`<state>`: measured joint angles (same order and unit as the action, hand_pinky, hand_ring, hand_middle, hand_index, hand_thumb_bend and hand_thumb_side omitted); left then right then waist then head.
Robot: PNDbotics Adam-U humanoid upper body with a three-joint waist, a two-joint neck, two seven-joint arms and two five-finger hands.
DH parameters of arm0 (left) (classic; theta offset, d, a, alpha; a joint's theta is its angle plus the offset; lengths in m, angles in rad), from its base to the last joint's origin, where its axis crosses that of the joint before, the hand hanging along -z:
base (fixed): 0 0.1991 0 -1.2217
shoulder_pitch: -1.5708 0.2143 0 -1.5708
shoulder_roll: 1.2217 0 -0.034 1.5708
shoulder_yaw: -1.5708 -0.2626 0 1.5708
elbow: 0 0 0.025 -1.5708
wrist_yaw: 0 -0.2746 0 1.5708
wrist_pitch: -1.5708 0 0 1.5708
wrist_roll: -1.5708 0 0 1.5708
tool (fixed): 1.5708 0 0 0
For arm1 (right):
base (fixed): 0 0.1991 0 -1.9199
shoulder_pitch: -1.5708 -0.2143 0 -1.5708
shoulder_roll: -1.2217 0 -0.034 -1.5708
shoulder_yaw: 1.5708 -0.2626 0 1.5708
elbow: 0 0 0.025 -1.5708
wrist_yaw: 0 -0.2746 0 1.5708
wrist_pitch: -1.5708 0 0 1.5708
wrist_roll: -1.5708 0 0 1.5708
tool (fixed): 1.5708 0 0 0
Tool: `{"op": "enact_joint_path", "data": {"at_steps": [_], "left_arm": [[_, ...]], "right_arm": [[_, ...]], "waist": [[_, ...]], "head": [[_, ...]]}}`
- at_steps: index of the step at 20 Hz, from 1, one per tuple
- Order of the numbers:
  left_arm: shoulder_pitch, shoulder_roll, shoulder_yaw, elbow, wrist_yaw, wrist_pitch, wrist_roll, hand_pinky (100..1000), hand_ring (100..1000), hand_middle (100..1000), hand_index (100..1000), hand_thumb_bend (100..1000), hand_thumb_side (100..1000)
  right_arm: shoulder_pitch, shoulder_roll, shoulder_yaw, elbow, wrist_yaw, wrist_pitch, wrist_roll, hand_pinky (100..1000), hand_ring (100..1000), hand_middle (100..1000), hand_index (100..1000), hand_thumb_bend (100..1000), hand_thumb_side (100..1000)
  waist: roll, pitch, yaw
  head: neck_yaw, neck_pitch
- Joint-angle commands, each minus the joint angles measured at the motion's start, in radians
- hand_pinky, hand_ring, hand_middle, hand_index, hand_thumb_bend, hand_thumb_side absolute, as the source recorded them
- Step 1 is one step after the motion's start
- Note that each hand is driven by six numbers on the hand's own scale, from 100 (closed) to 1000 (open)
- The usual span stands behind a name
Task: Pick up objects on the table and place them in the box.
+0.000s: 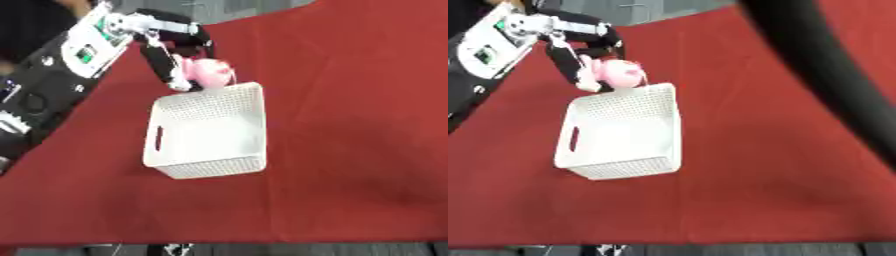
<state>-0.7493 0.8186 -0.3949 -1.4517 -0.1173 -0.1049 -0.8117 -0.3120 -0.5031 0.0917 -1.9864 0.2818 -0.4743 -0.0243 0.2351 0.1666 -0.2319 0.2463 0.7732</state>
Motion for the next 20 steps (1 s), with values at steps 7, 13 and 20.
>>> {"op": "enact_joint_path", "data": {"at_steps": [7,13,20], "left_arm": [[-0.011,0.005,-0.066,-0.053,0.028,0.002,-0.054,100,107,152,287,203,100],[-0.017,-0.005,-0.058,-0.047,-0.061,-0.067,-0.02,459,636,669,776,721,486],[-0.022,-0.023,-0.014,0.014,-0.183,-0.13,-0.022,559,719,763,848,870,502]], "right_arm": [[-0.003,-0.001,-0.002,-0.014,-0.005,0.008,0.006,605,698,816,759,118,788],[-0.004,0.0,-0.001,-0.014,-0.007,0.006,0.006,605,698,816,758,118,788],[-0.002,0.001,-0.001,-0.014,-0.008,0.004,0.007,606,698,816,756,122,787]], "waist": [[-0.009,-0.008,0.0],[-0.009,-0.011,-0.006],[-0.009,-0.01,-0.008]], "head": [[-0.011,-0.003],[-0.014,-0.003],[-0.015,-0.003]]}}
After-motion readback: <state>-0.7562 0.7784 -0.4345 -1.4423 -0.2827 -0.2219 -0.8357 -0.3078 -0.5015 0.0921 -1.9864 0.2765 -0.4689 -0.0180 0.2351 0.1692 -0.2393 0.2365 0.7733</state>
